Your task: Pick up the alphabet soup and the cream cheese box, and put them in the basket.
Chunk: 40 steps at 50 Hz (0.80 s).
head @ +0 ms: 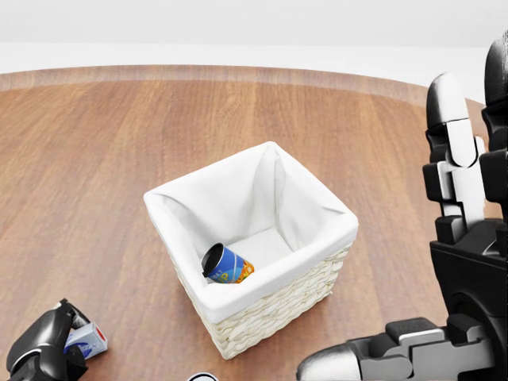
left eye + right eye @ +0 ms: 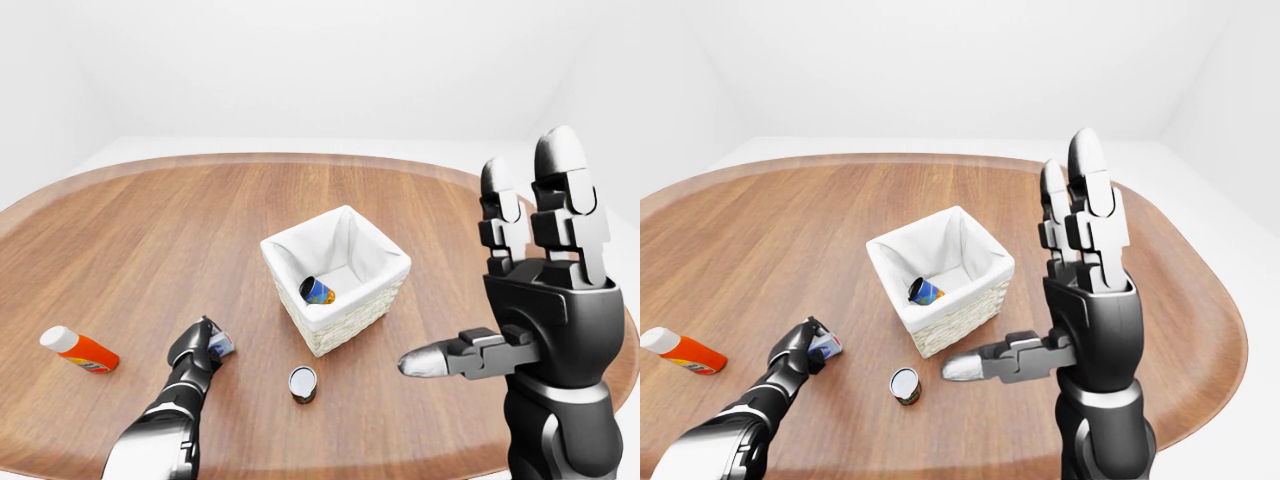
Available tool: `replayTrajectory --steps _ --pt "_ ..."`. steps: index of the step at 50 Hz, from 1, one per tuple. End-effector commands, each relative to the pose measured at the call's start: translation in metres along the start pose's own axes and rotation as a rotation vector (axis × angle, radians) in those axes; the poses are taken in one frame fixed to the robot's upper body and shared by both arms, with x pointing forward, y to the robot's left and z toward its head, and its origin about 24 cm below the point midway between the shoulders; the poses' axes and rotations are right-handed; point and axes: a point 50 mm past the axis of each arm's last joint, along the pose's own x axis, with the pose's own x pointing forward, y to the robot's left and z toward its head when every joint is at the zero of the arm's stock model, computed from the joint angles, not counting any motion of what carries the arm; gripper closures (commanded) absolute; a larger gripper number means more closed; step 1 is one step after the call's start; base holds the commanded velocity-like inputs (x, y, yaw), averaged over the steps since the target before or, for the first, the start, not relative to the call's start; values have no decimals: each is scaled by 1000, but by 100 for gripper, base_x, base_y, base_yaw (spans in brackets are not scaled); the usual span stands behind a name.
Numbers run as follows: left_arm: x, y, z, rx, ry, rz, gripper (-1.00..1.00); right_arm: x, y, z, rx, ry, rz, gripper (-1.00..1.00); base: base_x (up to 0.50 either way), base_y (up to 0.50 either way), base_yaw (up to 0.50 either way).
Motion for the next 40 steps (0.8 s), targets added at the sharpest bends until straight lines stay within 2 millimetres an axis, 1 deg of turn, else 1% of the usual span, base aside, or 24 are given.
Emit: replayTrajectory --steps 1,10,16,18,22,32,40 --pt "-3 -10 0 -105 6 -53 100 -8 18 17 55 -36 98 -100 0 0 0" --pt "-1 -5 1 -171 -18 -28 100 -8 22 17 37 -29 118 -100 0 0 0" --pt "1 4 6 -265 -67 3 100 -10 23 8 38 16 117 -100 0 0 0" --pt "1 7 5 -291 -63 16 100 -10 24 4 37 33 121 -100 0 0 0" --pt "2 13 3 -302 -59 36 100 -10 25 4 37 31 121 -100 0 0 0" --pt "4 20 -4 -331 -40 67 100 -12 26 -3 47 70 128 -100 0 0 0" --pt "6 30 -8 -349 -33 98 100 -11 29 -1 44 57 137 -100 0 0 0"
